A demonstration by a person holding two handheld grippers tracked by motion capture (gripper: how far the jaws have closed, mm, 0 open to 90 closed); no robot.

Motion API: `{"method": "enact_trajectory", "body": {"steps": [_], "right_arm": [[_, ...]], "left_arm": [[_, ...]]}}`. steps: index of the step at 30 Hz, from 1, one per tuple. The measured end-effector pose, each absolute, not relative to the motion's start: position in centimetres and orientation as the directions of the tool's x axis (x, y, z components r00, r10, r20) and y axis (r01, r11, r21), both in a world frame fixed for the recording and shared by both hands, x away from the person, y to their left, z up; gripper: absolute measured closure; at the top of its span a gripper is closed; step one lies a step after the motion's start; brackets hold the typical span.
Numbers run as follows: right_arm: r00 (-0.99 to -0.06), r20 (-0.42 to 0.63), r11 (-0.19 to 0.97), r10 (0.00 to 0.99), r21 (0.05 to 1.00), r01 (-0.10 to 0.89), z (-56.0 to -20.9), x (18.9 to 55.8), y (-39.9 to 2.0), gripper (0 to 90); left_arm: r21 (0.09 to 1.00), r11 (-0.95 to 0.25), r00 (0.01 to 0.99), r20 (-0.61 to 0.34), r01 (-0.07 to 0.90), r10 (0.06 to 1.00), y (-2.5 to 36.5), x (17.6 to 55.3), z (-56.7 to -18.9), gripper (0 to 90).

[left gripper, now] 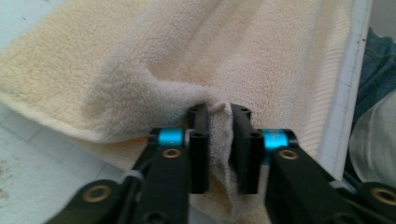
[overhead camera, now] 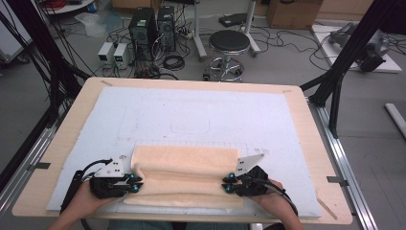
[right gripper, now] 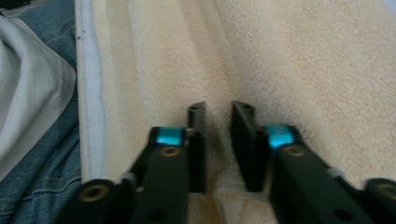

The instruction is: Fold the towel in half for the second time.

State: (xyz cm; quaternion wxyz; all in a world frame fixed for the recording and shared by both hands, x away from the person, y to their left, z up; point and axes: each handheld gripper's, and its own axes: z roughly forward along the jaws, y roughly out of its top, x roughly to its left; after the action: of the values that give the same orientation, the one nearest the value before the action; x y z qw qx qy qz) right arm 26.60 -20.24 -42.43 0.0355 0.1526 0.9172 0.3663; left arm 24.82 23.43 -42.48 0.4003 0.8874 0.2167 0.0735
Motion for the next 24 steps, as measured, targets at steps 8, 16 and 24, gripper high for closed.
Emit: {"method": "enact_trajectory", "body": {"steps": [8,16,24], "right_arm": [[-0.972,0.109,0.631,0.207,0.745,0.218,-39.0,24.5,-21.3,74.6],[-0.944,0.069,0.593,0.322,0.763,0.258,-37.6,26.2,-22.8,61.5],[-0.881,0.05,0.552,0.47,0.763,0.338,-39.2,31.2,-22.7,50.8]], "left_arm": [[0.82,-0.507,0.915,-0.047,0.264,0.4,26.0,22.1,-38.7,78.1],[0.82,-0.479,0.882,-0.062,0.312,0.467,26.3,23.9,-38.7,58.6],[0.803,-0.454,0.783,-0.025,0.386,0.622,24.8,29.1,-40.5,47.6]]}}
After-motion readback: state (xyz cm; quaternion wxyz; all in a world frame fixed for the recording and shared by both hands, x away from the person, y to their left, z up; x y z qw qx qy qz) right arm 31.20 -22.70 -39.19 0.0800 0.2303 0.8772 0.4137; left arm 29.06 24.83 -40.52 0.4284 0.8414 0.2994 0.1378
